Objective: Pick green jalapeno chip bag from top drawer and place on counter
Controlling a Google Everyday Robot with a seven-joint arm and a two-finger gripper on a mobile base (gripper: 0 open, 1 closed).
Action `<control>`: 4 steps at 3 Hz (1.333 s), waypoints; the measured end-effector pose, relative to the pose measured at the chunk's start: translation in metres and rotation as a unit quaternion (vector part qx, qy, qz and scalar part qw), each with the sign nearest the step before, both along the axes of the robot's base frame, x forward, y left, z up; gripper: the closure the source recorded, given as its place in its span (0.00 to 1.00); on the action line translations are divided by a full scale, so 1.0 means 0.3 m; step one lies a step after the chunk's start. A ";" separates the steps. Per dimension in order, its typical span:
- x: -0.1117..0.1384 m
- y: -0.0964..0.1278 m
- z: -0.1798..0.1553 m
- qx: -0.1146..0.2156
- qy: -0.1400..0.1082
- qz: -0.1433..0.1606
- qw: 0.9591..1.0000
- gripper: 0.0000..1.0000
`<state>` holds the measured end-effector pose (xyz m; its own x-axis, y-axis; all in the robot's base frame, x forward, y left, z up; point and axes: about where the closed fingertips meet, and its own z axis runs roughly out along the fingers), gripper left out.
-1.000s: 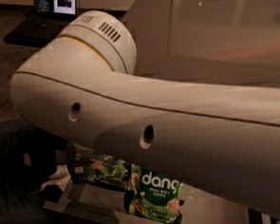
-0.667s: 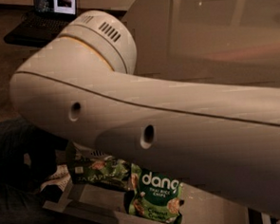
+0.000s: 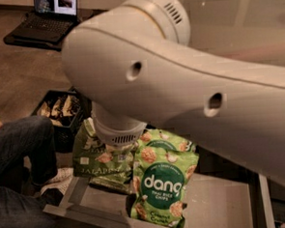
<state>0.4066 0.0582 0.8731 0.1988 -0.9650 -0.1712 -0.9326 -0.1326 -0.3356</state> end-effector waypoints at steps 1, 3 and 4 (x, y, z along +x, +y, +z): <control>0.033 -0.059 0.011 0.029 0.023 -0.013 0.999 1.00; 0.105 -0.152 -0.066 0.044 0.073 -0.037 0.996 1.00; 0.107 -0.153 -0.070 0.044 0.075 -0.037 0.996 1.00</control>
Offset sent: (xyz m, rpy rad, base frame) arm 0.0393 -0.0554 -0.0248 0.1097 0.1808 -0.0890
